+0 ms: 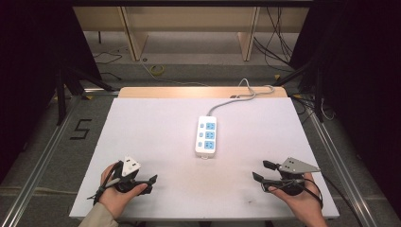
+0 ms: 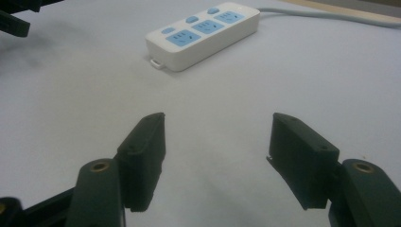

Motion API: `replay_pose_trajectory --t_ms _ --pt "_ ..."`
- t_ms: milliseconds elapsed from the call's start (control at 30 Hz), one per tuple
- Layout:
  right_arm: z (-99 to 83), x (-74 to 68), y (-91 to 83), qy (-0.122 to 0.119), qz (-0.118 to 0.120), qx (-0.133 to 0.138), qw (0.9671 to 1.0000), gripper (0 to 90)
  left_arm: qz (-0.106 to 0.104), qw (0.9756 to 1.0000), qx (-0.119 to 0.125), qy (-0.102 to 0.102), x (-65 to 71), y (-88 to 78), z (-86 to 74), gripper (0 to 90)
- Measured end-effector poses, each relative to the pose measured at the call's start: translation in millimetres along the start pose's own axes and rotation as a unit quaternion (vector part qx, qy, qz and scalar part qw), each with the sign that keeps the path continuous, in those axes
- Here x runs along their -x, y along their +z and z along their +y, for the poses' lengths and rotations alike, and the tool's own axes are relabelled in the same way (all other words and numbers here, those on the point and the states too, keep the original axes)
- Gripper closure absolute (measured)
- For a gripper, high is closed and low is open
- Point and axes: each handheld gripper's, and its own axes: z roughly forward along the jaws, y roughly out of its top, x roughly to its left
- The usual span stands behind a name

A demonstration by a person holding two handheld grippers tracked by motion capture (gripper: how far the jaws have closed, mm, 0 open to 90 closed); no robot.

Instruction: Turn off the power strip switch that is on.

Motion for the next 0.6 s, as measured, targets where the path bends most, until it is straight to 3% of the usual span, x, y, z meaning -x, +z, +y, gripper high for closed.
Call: replay_pose_trajectory --t_ms 367,600 --pt "2.1 -3.0 -0.4 -0.007 0.0 -0.002 1.0 40.8 0.011 0.9999 0.005 -0.003 -3.7 -1.6 -0.2 14.9" --pt "5.4 -2.5 -1.9 -0.017 -0.009 -0.006 0.9998 54.4 0.014 0.9999 0.005 0.002 -3.2 -1.2 0.6 15.0"
